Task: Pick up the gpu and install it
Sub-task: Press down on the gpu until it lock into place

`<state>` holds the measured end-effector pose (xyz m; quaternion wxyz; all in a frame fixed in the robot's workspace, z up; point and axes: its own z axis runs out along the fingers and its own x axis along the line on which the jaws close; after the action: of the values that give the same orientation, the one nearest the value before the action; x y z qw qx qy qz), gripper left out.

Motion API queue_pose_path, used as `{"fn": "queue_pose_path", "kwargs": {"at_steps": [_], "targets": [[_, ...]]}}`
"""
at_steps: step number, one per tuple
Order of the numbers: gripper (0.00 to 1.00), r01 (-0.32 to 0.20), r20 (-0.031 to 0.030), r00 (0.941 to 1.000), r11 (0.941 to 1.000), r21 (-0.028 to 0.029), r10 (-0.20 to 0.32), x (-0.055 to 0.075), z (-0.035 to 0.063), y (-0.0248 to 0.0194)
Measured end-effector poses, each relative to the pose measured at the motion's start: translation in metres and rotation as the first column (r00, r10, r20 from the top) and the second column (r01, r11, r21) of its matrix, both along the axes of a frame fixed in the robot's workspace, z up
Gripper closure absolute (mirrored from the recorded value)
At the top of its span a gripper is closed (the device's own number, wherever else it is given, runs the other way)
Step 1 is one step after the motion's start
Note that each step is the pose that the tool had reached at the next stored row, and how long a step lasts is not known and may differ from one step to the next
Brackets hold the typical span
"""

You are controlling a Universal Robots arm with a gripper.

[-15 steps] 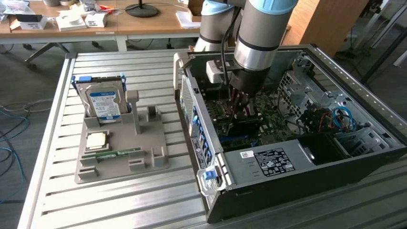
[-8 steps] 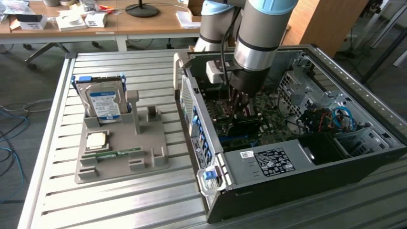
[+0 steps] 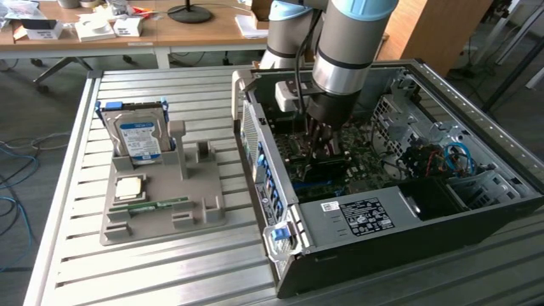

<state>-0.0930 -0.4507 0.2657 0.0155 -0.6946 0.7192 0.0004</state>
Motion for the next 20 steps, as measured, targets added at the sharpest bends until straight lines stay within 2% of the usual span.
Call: {"fn": "queue_pose_path", "kwargs": {"at_steps": [10, 20], "targets": [[0.89, 0.000, 0.0019, 1.0000, 1.0000, 0.0073, 0.000, -0.0008, -0.0005, 0.0000], [0.89, 0.000, 0.0019, 1.0000, 1.0000, 0.0084, 0.000, -0.0013, -0.0007, -0.0009]]}}
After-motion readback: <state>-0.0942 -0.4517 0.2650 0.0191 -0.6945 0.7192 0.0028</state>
